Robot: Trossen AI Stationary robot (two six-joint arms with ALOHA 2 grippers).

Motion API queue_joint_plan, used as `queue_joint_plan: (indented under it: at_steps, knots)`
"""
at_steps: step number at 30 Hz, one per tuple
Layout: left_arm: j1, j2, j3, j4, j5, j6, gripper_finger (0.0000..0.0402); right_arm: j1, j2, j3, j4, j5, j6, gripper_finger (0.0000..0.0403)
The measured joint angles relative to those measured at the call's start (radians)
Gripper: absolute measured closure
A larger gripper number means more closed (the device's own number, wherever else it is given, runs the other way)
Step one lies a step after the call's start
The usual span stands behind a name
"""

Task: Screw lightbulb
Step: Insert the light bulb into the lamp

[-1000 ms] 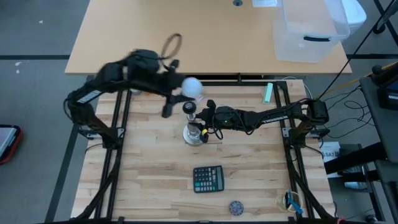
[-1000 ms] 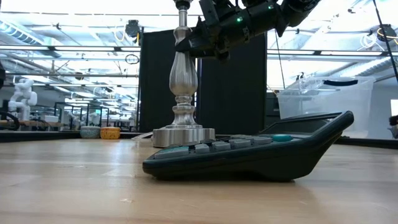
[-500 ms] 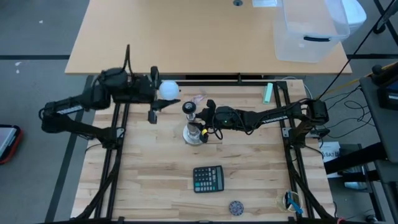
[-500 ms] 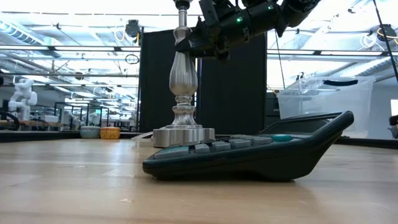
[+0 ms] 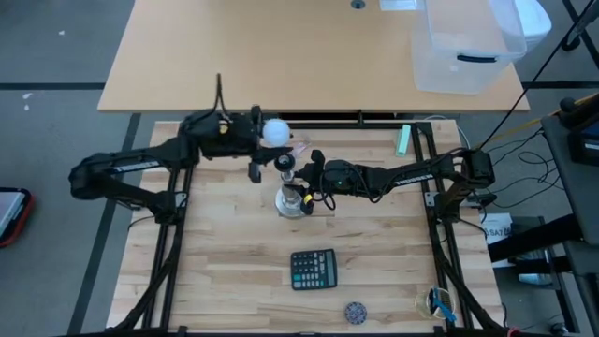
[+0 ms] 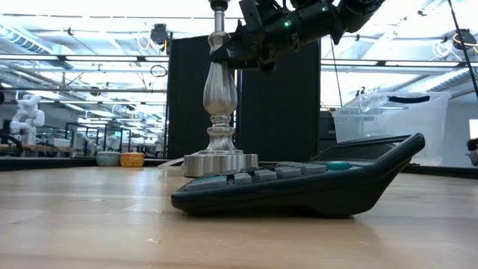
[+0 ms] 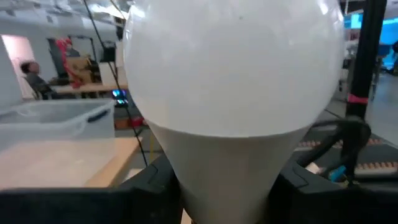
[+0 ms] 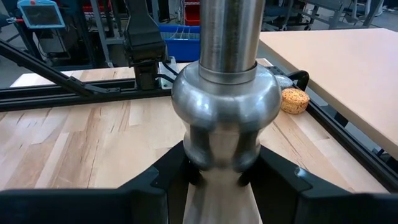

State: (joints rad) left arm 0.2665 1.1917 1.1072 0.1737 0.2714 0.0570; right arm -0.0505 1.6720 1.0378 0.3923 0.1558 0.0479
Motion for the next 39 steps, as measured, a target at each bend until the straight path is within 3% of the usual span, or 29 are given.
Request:
queue_joint_plan:
  at_steps: [9,18,39]
  knots:
    - [-0.006,0.026,-0.008,-0.003,0.009,0.0,0.0255,0.0,0.0,0.0,0.0,0.0,-0.008,0.0264]
    - [-0.013,0.026,-0.163,0.225,0.006,-0.053,0.0255,0.0,0.0,0.0,0.0,-0.001,-0.007,0.0264]
    - [-0.014,0.024,-0.167,0.183,0.007,-0.056,0.0255,0.0,0.0,0.0,-0.006,-0.003,-0.012,0.0258]
